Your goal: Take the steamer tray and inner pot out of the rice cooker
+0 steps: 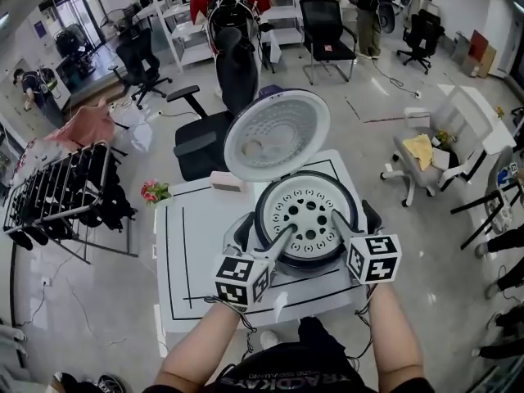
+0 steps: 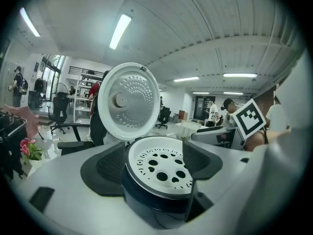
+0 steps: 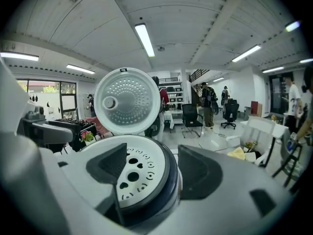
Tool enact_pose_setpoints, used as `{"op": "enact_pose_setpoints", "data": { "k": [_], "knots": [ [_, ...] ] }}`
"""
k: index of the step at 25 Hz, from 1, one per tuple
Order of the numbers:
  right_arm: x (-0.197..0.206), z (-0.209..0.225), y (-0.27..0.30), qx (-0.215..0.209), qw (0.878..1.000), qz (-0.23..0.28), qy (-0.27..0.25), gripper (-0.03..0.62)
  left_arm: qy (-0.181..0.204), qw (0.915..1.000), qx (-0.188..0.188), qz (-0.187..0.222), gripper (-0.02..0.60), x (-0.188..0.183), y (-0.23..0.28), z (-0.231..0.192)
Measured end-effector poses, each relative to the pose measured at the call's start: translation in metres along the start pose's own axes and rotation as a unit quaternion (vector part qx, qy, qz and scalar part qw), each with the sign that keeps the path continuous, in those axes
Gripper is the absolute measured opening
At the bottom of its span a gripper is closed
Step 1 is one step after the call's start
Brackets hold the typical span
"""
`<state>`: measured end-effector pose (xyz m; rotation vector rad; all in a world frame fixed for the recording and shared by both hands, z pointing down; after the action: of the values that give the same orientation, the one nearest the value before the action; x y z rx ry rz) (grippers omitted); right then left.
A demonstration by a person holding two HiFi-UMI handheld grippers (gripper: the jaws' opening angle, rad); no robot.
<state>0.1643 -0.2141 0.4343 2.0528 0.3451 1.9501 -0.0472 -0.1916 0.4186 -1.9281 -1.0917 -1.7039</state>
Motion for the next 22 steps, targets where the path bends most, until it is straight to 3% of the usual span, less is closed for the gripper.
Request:
{"op": "enact_pose_setpoints", "data": {
  "k": [10, 17, 22],
  "knots": [
    [0.016, 0.009, 0.034, -0.004, 0.996, -0.048, -0.072, 0.327, 0.012, 0.9988, -0.025, -0.041, 0.356, 0.014, 0.030, -0.010],
    [0.021, 0.006, 0.049, -0.006, 0.987, -0.079, -0.140, 0.314, 0.022, 0.9970, -0.045, -0.060, 0.356, 0.016, 0.041, -0.016],
    [0.022, 0.006, 0.059, -0.011, 0.983, -0.102, -0.155, 0.302, 0.014, 0.9966, -0.050, -0.064, 0.356, 0.020, 0.046, -0.020]
  ]
}}
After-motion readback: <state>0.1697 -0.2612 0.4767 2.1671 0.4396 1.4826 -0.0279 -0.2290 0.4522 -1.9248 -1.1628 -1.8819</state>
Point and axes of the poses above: the fingertips, and each gripper's own axes: y forward along the fingers, z to its right, x out of its underside, the point moved 4 cm from there along -y, backward along the fingers, and after that the axes turned 15 degrees about x, right-handed, at the moved point
